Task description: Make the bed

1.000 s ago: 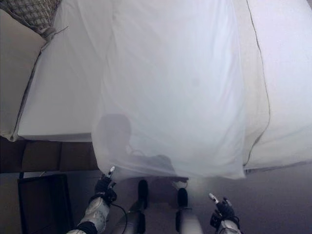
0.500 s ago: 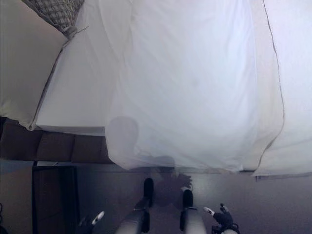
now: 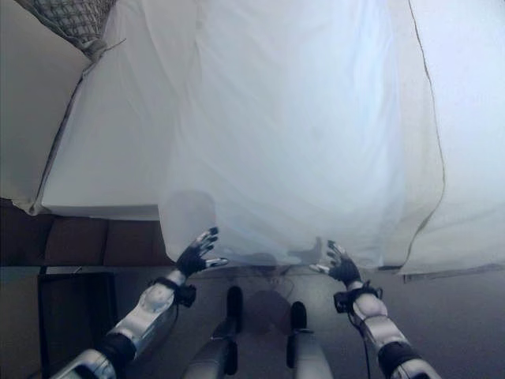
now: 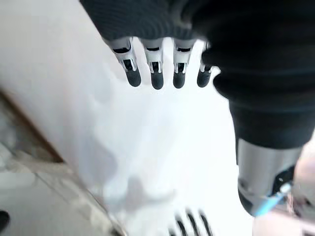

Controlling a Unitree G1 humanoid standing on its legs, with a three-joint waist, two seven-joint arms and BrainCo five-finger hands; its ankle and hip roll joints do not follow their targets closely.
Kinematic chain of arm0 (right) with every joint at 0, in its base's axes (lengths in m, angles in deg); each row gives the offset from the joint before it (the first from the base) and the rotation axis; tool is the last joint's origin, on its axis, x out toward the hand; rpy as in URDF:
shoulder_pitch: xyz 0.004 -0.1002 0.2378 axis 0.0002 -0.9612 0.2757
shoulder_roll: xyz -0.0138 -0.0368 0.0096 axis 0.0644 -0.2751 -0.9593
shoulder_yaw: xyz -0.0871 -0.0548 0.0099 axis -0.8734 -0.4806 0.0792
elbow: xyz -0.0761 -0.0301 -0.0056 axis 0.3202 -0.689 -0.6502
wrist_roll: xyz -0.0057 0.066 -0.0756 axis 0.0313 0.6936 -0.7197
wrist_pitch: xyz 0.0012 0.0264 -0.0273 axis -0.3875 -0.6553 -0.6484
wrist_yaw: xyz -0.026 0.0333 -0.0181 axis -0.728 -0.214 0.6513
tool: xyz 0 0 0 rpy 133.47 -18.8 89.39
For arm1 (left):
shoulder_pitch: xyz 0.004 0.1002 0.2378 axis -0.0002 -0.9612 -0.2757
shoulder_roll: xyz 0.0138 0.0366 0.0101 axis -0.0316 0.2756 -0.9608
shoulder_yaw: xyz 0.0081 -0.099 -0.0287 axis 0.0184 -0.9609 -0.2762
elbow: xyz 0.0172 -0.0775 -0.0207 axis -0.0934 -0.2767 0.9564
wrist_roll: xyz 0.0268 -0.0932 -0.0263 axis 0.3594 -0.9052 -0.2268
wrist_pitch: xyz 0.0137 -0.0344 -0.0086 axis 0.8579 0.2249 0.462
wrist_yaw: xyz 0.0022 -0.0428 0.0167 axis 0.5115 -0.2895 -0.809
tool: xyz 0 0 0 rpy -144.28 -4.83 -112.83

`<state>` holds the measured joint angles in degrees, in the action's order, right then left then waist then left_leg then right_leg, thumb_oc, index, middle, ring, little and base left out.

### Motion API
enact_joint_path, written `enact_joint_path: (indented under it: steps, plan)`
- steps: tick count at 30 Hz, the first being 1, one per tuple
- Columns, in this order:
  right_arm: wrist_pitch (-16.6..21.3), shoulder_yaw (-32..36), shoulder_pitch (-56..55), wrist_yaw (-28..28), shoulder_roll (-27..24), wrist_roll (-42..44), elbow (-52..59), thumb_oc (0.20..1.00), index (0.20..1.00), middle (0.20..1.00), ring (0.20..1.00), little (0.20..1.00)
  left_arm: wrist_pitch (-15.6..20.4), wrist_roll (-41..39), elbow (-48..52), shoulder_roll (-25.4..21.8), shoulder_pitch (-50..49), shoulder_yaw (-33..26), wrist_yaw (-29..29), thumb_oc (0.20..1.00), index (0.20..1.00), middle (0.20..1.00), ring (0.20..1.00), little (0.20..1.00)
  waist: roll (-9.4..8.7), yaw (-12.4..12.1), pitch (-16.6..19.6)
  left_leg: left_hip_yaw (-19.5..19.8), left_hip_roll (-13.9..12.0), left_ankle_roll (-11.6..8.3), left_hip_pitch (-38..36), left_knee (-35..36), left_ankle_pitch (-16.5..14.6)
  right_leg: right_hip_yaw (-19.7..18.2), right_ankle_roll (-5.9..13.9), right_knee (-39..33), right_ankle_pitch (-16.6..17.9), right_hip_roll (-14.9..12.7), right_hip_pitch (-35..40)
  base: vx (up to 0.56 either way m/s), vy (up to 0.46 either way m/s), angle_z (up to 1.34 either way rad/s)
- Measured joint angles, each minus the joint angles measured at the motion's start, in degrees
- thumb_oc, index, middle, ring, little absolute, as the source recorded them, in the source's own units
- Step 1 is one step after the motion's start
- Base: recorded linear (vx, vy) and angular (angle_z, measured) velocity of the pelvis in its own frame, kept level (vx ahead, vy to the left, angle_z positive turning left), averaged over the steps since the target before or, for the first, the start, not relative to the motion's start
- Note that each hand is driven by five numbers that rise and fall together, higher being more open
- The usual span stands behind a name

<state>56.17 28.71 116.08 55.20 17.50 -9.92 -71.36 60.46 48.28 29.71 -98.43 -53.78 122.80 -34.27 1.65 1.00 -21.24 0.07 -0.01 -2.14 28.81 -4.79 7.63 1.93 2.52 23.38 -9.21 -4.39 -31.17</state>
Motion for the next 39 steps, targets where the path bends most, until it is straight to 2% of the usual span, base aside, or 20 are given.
enact_joint_path:
  steps: [5,8,12,17,21,27,33,36,39]
  plan:
    - [-1.3,-2.2,7.7,-4.2,2.4,6.5,-0.3,1.0,1.0,1.0,1.0,1.0,-1.9,-4.1,-2.3,0.2,8.5,2.8,-5.2,1.0,1.0,1.0,1.0,1.0,-1.84,1.2,-3.7,0.0,0.1,0.0,2.2,-1.0,0.0,-0.1,-0.02,0.9,0.1,-0.1,-2.1,-0.05,0.024,0.0]
    - [-2.4,-2.4,9.3,-6.1,2.4,11.1,-0.6,1.0,1.0,1.0,1.0,1.0,-3.2,-4.8,-3.3,0.2,11.1,3.2,-7.1,1.0,1.0,1.0,1.0,1.0,-2.0,1.3,-6.0,-0.1,0.3,0.02,3.3,-1.9,0.0,-0.3,0.08,1.5,0.2,-0.4,-3.1,-0.01,0.011,-0.01]
    - [-4.0,-2.4,11.0,-7.2,2.5,15.9,-2.0,1.0,1.0,1.0,1.0,1.0,-3.6,-5.8,-8.5,0.6,14.0,3.4,-7.7,1.0,1.0,1.0,1.0,1.0,-1.95,1.3,-6.2,-0.1,0.5,0.03,5.9,-3.1,0.0,-0.4,0.09,2.5,0.2,-0.5,-5.6,-0.04,0.027,0.0]
    - [-4.3,-3.4,23.3,-4.8,2.2,16.0,-8.4,1.0,1.0,1.0,1.0,1.0,-3.2,-2.4,-13.7,3.4,20.8,-2.9,1.0,1.0,1.0,1.0,1.0,1.0,-1.88,1.3,-8.0,-0.1,0.8,0.09,12.6,-7.5,-0.1,-1.0,0.03,7.8,0.0,-0.9,-12.9,-0.04,0.015,0.0]
    - [-4.2,-3.4,29.8,-1.6,2.6,14.2,-14.3,1.0,1.0,1.0,1.0,1.0,-3.1,3.0,-16.9,4.2,25.0,-2.9,6.7,1.0,1.0,1.0,1.0,1.0,-1.87,1.3,-8.2,-0.1,0.9,-0.05,17.1,-10.5,-0.2,-1.4,-0.1,10.9,0.0,-1.0,-17.6,-0.01,0.009,0.02]
    - [-3.8,-3.4,38.7,5.4,2.2,9.3,-19.3,1.0,1.0,1.0,1.0,1.0,-3.1,11.4,-21.8,2.3,33.2,-1.2,14.5,1.0,1.0,1.0,1.0,1.0,-1.85,1.5,-8.2,-0.2,0.8,-0.27,24.1,-14.6,-0.4,-1.8,-0.53,14.3,0.6,-1.2,-24.6,-0.02,0.024,-0.03]
    - [-3.7,-3.3,42.3,11.5,1.0,2.7,-22.2,1.0,1.0,1.0,1.0,1.0,-3.3,12.8,-23.9,-0.1,34.3,-1.6,17.6,1.0,1.0,1.0,1.0,1.0,-1.87,1.8,-8.2,-1.5,0.4,0.03,25.2,-14.6,-0.1,-2.8,-0.32,14.0,1.4,-0.8,-26.0,0.0,0.013,-0.07]
    - [-3.8,-3.3,42.8,13.9,-1.8,-1.2,-23.7,1.0,1.0,1.0,1.0,1.0,-3.4,14.6,-24.5,-2.6,34.3,-2.1,18.0,1.0,1.0,1.0,1.0,1.0,-1.87,2.0,-8.2,-1.6,0.4,0.28,25.2,-14.4,0.0,-2.8,-0.27,13.6,1.7,-0.8,-25.9,0.0,0.0,0.0]
    - [-4.0,-3.2,42.7,15.8,-4.9,-4.9,-24.3,1.0,1.0,1.0,1.0,1.0,-3.6,14.6,-25.7,-4.9,33.7,-5.0,18.4,1.0,1.0,1.0,1.0,1.0,-1.87,2.3,-8.2,-1.6,0.3,0.38,24.8,-14.3,0.1,-2.7,-0.24,13.4,1.7,-0.8,-25.3,0.01,-0.006,0.0]
